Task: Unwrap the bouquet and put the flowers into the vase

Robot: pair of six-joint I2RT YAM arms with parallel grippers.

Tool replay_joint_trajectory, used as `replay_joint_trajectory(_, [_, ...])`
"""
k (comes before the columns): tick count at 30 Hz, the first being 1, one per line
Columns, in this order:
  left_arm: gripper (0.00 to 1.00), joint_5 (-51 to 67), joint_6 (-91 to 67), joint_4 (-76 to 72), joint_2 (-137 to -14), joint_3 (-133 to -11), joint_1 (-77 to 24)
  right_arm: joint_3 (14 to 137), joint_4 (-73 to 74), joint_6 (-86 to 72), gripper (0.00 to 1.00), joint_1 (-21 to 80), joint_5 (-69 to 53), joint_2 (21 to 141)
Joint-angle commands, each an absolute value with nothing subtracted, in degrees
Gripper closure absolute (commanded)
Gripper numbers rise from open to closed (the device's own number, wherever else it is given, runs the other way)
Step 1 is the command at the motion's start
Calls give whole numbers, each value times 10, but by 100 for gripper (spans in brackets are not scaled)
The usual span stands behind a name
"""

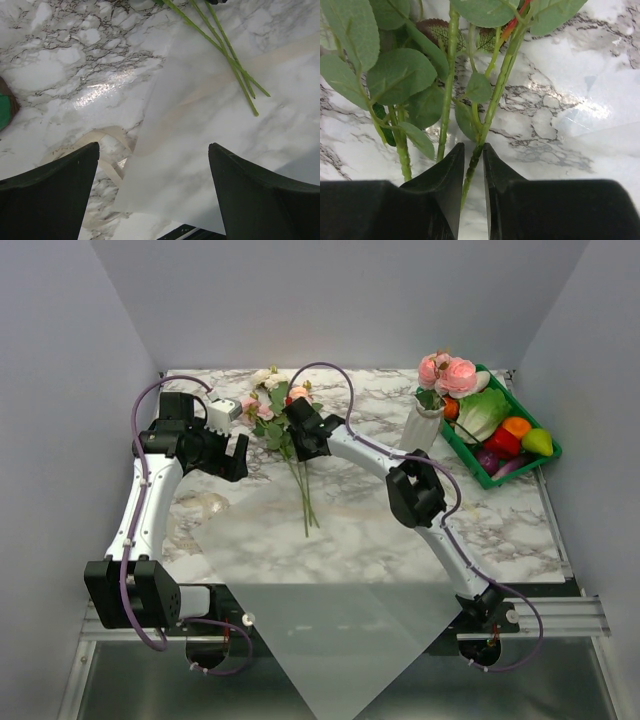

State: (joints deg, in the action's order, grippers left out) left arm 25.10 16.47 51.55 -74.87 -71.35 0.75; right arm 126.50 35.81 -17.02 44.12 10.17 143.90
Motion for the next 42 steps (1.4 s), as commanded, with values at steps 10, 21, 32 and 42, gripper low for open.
replay_joint_trajectory(10, [1,260,171,524,-714,-712,11,1212,419,-171,99,439,156,1412])
replay_joint_trajectory(21, [1,260,164,523,-722,-716,11,1187,370,-156,99,439,175,1254])
replay_joint_trajectory(32, [1,264,156,519,-751,-727,11,1063,179,-63,99,439,142,1016])
replay_joint_trajectory(42, [1,281,142,513,-785,-749,11,901,-167,133,99,439,119,778])
